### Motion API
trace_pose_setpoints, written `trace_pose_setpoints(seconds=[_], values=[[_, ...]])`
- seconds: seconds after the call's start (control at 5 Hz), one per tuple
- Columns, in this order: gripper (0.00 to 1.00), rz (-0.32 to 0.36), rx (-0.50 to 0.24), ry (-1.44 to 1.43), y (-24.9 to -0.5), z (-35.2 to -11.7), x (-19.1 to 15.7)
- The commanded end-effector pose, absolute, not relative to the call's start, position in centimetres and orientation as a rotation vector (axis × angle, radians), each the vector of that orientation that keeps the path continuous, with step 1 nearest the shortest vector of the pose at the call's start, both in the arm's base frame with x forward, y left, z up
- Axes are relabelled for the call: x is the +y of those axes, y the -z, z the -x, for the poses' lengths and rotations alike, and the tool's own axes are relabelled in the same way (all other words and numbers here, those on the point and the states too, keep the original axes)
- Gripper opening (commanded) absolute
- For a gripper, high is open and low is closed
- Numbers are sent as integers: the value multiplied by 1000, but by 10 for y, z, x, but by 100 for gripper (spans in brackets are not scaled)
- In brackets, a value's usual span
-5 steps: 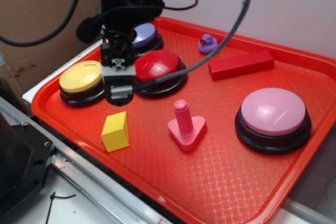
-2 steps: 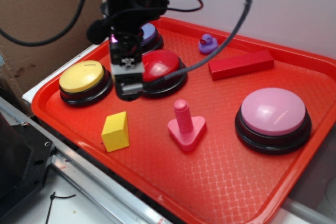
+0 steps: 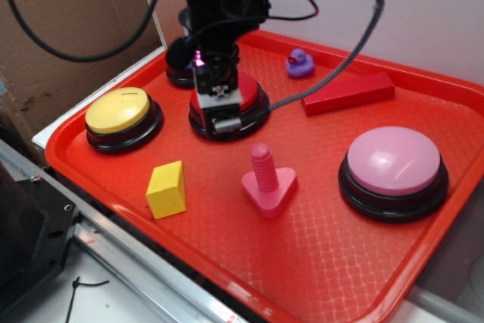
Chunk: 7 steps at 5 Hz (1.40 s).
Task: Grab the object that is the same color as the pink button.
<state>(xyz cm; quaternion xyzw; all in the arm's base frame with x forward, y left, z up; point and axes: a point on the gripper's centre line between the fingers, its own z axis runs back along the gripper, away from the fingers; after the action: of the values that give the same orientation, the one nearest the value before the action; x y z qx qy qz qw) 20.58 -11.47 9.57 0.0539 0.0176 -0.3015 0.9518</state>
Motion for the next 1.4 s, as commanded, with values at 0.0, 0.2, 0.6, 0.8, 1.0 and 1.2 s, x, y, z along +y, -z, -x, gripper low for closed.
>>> trace_pose_setpoints(seconds=[0.0,0.2,0.6,0.8,1.0,1.2], values=[[100,-11,63,679,-63,-208,-139],[100,6,77,704,-57,-209,-151],[100,0,94,693,-53,-210,-153],[0,-30,111,666,-48,-211,-147],[0,-37,121,660,-47,-210,-146],[0,-56,117,655,-51,-208,-148]])
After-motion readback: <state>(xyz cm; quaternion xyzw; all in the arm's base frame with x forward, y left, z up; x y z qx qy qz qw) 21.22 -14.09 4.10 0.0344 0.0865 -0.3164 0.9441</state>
